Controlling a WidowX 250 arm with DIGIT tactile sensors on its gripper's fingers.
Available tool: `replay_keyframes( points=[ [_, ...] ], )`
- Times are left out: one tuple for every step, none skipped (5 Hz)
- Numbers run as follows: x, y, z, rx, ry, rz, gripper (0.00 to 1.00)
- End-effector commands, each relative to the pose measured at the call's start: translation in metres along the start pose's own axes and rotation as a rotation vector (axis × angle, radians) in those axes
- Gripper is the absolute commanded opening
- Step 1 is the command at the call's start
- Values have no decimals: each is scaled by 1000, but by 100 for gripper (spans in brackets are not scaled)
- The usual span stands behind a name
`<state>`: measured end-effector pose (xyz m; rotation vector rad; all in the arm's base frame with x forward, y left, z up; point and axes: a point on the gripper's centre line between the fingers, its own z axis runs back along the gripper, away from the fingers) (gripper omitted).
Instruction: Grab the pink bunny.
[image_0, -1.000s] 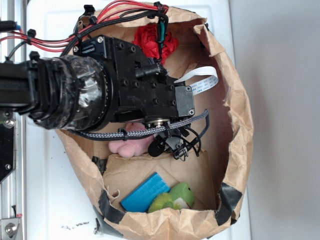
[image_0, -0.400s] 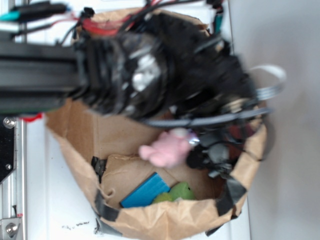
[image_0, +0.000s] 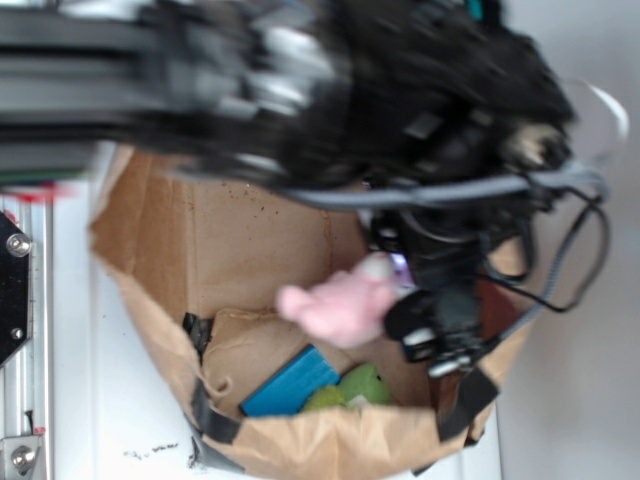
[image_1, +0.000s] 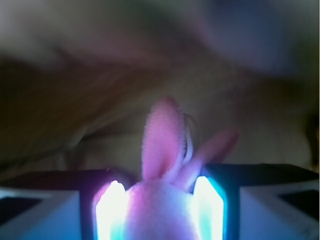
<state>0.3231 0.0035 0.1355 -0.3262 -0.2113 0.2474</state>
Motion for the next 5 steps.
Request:
replay_keyframes(
  points=[
    [-44, 6, 63, -92, -132, -99, 0],
    [-60, 8, 82, -60, -109, -115, 0],
    [-64, 13, 96, 78, -128, -140, 0],
    [-60, 20, 97, 142, -174, -97, 0],
    [-67, 19, 89, 142, -213, -96, 0]
  ],
)
